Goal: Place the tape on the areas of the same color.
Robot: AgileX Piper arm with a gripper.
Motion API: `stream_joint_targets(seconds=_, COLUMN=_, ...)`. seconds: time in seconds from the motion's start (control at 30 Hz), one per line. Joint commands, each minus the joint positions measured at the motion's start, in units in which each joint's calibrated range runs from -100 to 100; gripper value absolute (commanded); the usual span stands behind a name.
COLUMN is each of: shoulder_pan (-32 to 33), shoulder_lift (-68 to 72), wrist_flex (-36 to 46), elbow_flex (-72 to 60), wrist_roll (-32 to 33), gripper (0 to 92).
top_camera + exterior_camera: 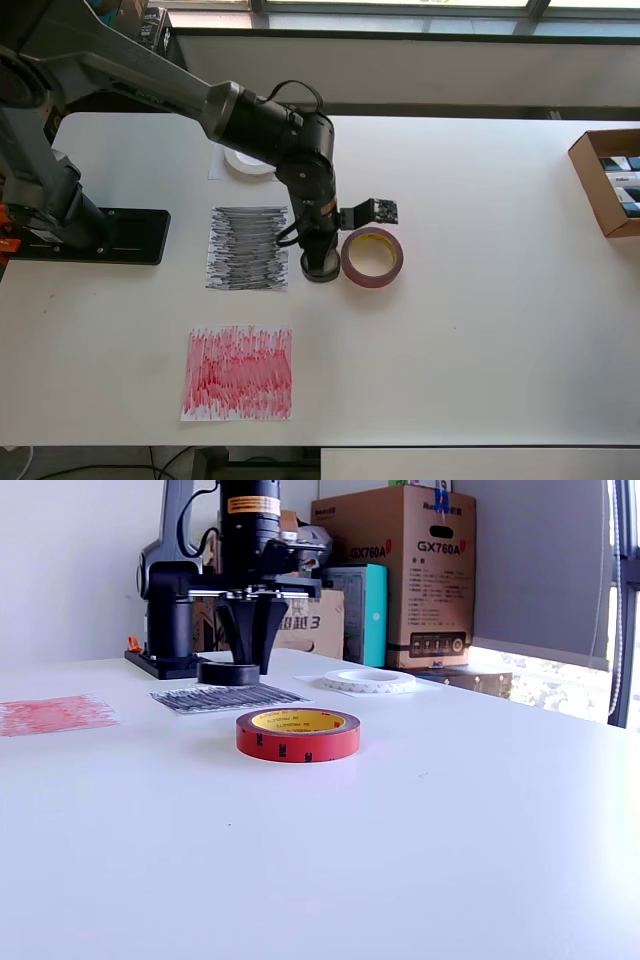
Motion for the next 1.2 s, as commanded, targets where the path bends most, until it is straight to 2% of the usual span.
stream_joint_targets(seconds=0.0, shoulder_pan=3.5, shoulder_lift=-5.31, wrist_flex=-0.92, elbow_flex=5.49, wrist_roll=-0.39, gripper=0.0)
stream_joint_targets(seconds=0.37, shoulder_pan=4.44, shoulder_lift=-19.15, wrist_flex=-9.49, elbow_flex=25.48, wrist_roll=-3.66, gripper=0.0)
stream_joint_targets(seconds=0.67, shoulder_pan=4.44, shoulder_lift=-20.65, wrist_flex=-9.91, elbow_flex=30.75, wrist_roll=-5.71, gripper=0.0)
stream_joint_targets(seconds=1.17, shoulder_pan=4.52, shoulder_lift=-19.81, wrist_flex=-13.31, elbow_flex=32.02, wrist_roll=-5.96, gripper=0.0)
